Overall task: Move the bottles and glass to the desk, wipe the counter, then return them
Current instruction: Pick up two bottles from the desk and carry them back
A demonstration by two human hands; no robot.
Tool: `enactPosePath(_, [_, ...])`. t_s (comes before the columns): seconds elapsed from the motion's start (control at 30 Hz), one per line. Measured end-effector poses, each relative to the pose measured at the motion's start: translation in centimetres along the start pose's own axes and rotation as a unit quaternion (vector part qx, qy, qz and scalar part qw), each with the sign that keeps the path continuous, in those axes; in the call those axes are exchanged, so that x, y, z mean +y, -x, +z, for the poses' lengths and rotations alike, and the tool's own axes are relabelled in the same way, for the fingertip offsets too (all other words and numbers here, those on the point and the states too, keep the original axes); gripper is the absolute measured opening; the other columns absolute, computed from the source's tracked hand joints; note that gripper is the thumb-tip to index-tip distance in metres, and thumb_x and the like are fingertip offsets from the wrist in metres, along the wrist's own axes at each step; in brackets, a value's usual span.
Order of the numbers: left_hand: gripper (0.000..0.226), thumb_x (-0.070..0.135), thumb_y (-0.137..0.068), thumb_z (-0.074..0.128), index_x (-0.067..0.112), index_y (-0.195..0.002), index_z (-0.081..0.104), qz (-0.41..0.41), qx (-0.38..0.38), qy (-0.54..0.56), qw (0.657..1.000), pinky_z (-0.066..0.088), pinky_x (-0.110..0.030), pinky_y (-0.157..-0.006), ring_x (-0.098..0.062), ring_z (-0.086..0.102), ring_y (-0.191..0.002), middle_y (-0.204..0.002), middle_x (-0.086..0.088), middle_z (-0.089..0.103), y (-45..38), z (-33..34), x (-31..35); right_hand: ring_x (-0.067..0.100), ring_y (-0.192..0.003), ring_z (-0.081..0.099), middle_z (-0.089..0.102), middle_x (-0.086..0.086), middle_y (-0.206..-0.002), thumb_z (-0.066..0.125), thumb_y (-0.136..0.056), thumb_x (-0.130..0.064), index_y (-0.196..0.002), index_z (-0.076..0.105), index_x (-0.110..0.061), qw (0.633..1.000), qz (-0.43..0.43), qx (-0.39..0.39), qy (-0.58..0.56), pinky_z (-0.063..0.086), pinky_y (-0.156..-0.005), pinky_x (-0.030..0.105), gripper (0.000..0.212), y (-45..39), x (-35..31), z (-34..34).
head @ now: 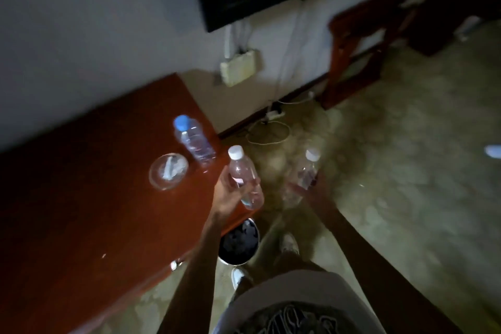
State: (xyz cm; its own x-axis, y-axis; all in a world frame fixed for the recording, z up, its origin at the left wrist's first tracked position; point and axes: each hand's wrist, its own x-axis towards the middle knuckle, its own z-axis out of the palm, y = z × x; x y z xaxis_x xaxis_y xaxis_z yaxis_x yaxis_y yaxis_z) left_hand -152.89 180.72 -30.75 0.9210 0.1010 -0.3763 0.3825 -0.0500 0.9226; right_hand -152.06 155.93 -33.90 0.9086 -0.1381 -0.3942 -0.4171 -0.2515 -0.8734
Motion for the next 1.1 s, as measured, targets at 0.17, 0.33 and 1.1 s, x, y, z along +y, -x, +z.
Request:
enactPosePath(0.17, [0.061, 0.042, -0.058, 0.088, 0.018, -0.109, 0.065, -0.030, -0.115, -0.067, 0.991, 0.057, -0.045, -0.086, -0.032, 0.070, -0.098, -0.103, -0.009, 0.072, -3.4, 10.3, 1.9, 0.006, -0.092, 0.062, 0.061, -0.010, -0.103, 0.083, -0.072, -0.029, -0.110, 0.050, -0.026, 0.987, 0.063, 0.119, -0.082, 0.052, -0.075, 0.023, 0.050, 3.5, 1.1, -7.2])
enactPosePath(0.33, [0.066, 0.055, -0.060, 0.084, 0.033, -0.117, 0.060, -0.012, -0.227, -0.173, 0.958, 0.058, -0.029, -0.080, -0.007, 0.068, -0.096, -0.106, 0.012, 0.069, -5.7, 20.5, 3.0, 0.007, -0.093, 0.061, 0.058, -0.010, -0.102, 0.081, -0.074, -0.028, -0.119, 0.046, -0.015, 0.955, 0.107, 0.225, -0.162, 0.046, -0.070, 0.017, 0.058, 2.7, 4.1, -14.9])
enactPosePath(1.1, [0.034, 0.027, -0.080, 0.078, 0.023, -0.106, 0.058, 0.012, -0.322, -0.168, 0.932, 0.049, -0.013, -0.069, -0.014, 0.064, -0.093, -0.102, 0.002, 0.066, -30.6, 74.8, 19.1, 0.003, -0.096, 0.058, 0.055, -0.011, -0.108, 0.072, -0.081, -0.037, -0.124, 0.042, -0.019, 0.906, 0.098, 0.335, -0.240, 0.045, -0.072, 0.017, 0.055, -27.5, 3.6, -59.3])
